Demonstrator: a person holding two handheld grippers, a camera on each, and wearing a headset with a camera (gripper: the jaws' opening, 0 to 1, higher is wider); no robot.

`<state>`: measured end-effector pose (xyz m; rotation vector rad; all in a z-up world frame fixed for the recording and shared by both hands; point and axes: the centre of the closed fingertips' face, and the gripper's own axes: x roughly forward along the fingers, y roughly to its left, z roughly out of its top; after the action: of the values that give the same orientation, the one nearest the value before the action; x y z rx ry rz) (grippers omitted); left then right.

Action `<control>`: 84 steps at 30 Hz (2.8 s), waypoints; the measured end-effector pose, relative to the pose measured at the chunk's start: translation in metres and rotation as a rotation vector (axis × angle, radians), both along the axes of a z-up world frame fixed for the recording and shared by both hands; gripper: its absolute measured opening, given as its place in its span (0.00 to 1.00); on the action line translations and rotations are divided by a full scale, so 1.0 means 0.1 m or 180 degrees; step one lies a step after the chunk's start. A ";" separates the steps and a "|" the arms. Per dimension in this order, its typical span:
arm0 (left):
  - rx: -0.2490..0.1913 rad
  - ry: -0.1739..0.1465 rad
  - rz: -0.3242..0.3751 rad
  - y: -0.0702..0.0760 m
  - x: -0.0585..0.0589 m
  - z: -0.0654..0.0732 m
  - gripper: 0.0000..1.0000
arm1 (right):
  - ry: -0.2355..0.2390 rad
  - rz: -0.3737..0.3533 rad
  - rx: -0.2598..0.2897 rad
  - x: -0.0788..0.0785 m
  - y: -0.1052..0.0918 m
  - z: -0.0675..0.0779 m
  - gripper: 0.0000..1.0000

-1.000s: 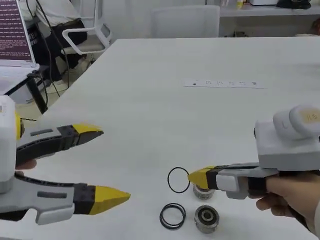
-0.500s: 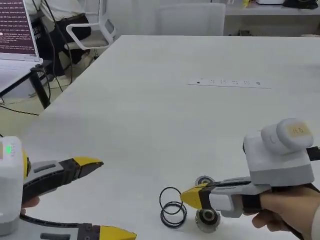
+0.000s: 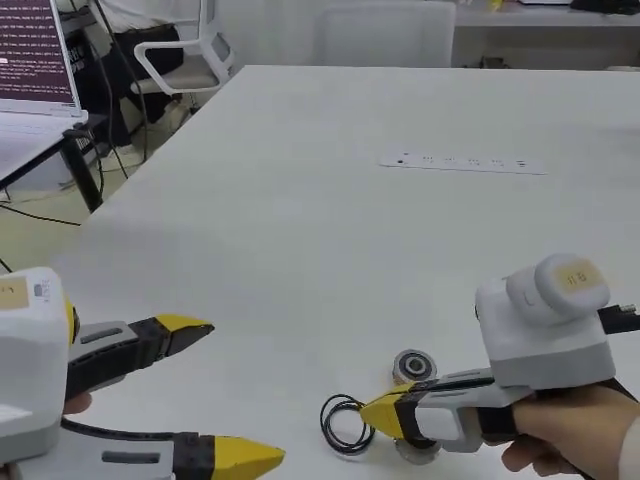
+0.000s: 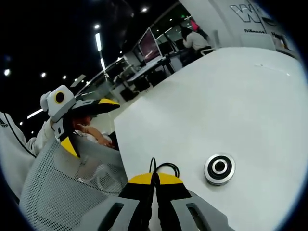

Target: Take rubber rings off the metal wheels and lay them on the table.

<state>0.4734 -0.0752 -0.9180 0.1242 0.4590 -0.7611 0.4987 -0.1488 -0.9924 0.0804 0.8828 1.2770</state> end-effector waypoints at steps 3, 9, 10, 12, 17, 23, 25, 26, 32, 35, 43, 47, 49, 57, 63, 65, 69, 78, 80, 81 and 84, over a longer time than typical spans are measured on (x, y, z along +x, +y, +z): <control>-0.0001 -0.0001 0.0005 0.00 0.00 0.00 0.77 | -0.0003 -0.0011 -0.0015 0.01 -0.01 -0.02 0.00; 0.0016 -0.0002 -0.0001 0.00 0.00 -0.01 0.76 | -0.0011 -0.0027 -0.0051 0.03 -0.02 -0.04 0.00; 0.0011 0.0000 0.0002 0.00 0.00 -0.01 0.76 | -0.0013 -0.0024 -0.0062 0.03 -0.02 -0.05 0.00; 0.0008 -0.0006 0.0006 0.00 0.00 0.00 0.76 | -0.0024 -0.0024 -0.0075 0.03 -0.03 -0.06 0.00; 0.0020 -0.0009 0.0008 0.01 0.00 -0.01 0.76 | -0.0032 -0.0041 -0.0093 0.05 -0.04 -0.08 0.00; 0.0035 -0.0001 -0.0008 0.00 -0.01 -0.02 0.75 | -0.0034 -0.0058 -0.0119 0.06 -0.05 -0.09 0.00; 0.0041 -0.0003 -0.0013 0.00 -0.01 -0.02 0.75 | -0.0035 -0.0057 -0.0127 0.06 -0.05 -0.09 0.00; 0.0044 -0.0004 -0.0014 0.00 -0.01 -0.02 0.75 | -0.0044 -0.0051 -0.0131 0.06 -0.05 -0.09 0.00; 0.0052 -0.0001 -0.0016 0.00 -0.01 -0.02 0.75 | -0.0178 0.0011 -0.0192 0.06 -0.06 -0.10 0.00; 0.0052 -0.0003 -0.0015 0.01 -0.01 -0.02 0.75 | -0.0250 0.0039 -0.0217 0.07 -0.06 -0.11 0.00; 0.0063 0.0002 -0.0019 0.01 -0.01 -0.02 0.75 | -0.0366 0.0069 -0.0277 0.10 -0.07 -0.12 0.01; 0.0064 -0.0004 -0.0020 0.01 -0.01 -0.02 0.75 | -0.0439 0.0090 -0.0324 0.11 -0.08 -0.13 0.03; 0.0068 -0.0002 -0.0021 0.01 -0.01 -0.02 0.75 | -0.0477 0.0123 -0.0353 0.10 -0.08 -0.14 0.04; 0.0065 -0.0005 -0.0013 0.01 -0.01 -0.02 0.75 | -0.0504 0.0150 -0.0362 0.10 -0.08 -0.14 0.03; 0.0074 -0.0005 -0.0017 0.01 -0.01 -0.02 0.75 | -0.0527 0.0118 -0.0351 0.12 -0.09 -0.11 0.03; 0.0083 -0.0011 -0.0020 0.01 -0.01 -0.02 0.75 | -0.0551 0.0107 -0.0346 0.14 -0.10 -0.09 0.03; 0.0095 -0.0012 -0.0034 0.01 -0.02 -0.03 0.75 | -0.0612 0.0059 -0.0312 0.19 -0.11 -0.01 0.04; 0.0158 -0.0046 -0.0073 0.00 -0.02 -0.02 0.77 | -0.0791 -0.0035 -0.0154 0.27 -0.11 0.28 0.04; 0.0158 -0.0049 -0.0087 -0.01 -0.02 -0.02 0.77 | -0.0868 -0.0023 -0.0104 0.28 -0.11 0.37 0.05; 0.0161 -0.0056 -0.0089 -0.01 -0.02 -0.01 0.77 | -0.0912 -0.0025 -0.0086 0.29 -0.12 0.41 0.05; 0.0157 -0.0057 -0.0089 -0.01 -0.02 -0.01 0.78 | -0.0988 -0.0006 -0.0001 0.29 -0.13 0.56 0.07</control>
<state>0.4715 -0.0763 -0.9189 0.1836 0.4598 -0.7758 0.5281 -0.1618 -0.9368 -0.1148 0.6154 1.2468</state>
